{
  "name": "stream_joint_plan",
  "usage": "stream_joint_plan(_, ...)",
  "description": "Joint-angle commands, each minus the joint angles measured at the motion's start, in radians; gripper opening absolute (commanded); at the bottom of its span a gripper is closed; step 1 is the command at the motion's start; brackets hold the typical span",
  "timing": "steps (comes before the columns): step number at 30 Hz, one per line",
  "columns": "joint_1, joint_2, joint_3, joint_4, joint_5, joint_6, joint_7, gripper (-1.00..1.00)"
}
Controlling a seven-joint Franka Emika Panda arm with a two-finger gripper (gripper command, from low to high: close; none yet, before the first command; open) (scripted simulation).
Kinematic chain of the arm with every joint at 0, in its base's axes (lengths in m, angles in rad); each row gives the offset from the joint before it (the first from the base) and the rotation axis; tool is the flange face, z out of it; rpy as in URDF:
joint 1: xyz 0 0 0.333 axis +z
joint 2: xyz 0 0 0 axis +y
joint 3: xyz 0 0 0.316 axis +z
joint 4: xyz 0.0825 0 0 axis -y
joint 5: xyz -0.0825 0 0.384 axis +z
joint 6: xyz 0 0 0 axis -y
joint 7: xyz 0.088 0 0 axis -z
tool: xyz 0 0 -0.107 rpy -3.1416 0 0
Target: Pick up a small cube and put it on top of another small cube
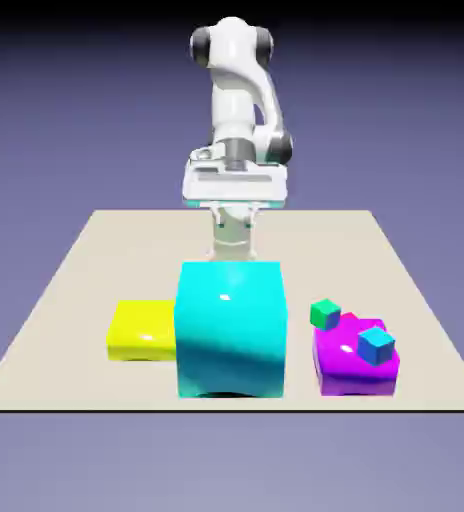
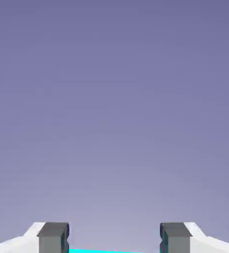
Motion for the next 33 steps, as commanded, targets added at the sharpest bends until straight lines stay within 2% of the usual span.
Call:
stream_joint_plan(1,0.004,0.029,0.036,0.003,0.003,-0.016,-0.018,0.00)
stream_joint_plan(15,0.127,0.424,0.544,0.042,0.125,-0.238,-0.214,0.00)
stream_joint_plan(20,0.051,0.565,0.709,0.063,0.000,-0.298,-0.423,0.00)
stream_joint_plan(33,-0.244,0.757,0.917,0.102,-0.459,-0.342,-0.989,0.00)
